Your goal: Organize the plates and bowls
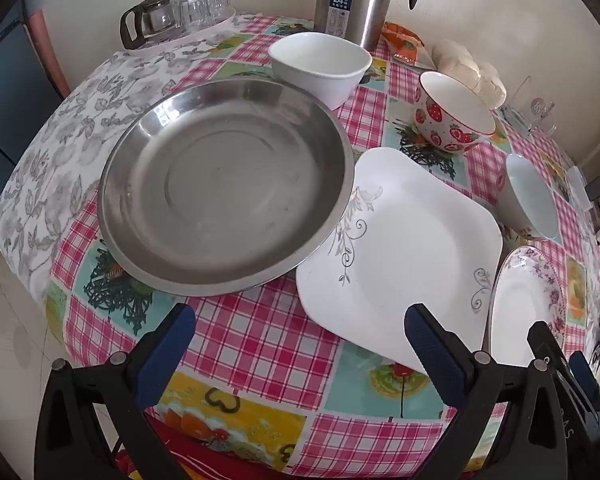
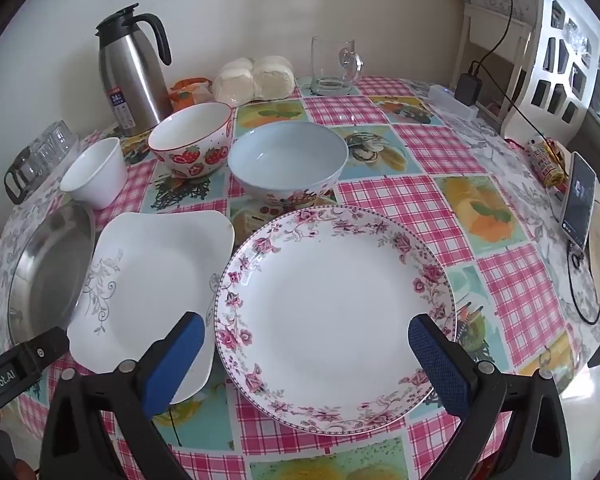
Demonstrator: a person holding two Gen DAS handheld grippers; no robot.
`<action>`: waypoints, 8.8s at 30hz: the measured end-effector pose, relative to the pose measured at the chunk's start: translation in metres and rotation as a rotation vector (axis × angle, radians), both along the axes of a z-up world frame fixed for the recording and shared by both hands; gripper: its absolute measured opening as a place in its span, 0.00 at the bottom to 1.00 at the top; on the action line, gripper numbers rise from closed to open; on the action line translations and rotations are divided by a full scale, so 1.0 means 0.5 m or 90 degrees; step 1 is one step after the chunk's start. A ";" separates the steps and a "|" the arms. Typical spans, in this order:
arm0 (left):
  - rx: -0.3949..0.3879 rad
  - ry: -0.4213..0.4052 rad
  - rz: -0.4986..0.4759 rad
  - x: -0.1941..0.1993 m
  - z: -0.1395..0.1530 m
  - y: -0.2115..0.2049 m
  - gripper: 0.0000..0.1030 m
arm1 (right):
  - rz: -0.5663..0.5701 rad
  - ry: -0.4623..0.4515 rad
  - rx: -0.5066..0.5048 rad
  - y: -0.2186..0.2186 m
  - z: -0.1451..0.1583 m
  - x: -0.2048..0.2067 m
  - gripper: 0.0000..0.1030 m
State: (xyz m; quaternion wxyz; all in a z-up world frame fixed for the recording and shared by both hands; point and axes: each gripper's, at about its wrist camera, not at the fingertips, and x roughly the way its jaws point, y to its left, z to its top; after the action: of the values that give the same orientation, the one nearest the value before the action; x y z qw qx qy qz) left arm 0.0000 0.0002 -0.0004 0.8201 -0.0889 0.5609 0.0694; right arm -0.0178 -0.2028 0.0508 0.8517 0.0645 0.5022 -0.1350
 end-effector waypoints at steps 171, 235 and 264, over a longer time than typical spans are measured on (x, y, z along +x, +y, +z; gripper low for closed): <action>-0.123 -0.056 0.337 0.110 -0.103 0.404 0.54 | 0.357 -0.041 0.153 0.367 -0.127 0.328 0.41; -0.308 -0.229 0.313 0.029 0.060 0.392 0.27 | 0.382 -0.085 0.207 0.251 0.076 0.236 0.16; -0.379 -0.284 0.108 0.046 0.141 0.124 0.27 | 0.259 -0.234 0.141 -0.016 0.231 0.092 0.17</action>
State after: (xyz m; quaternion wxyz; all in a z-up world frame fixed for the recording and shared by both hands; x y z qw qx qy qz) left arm 0.0229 0.0621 0.0701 0.8518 -0.3823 0.3545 -0.0501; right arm 0.0282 -0.2109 0.1661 0.9257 0.0787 0.3538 0.1080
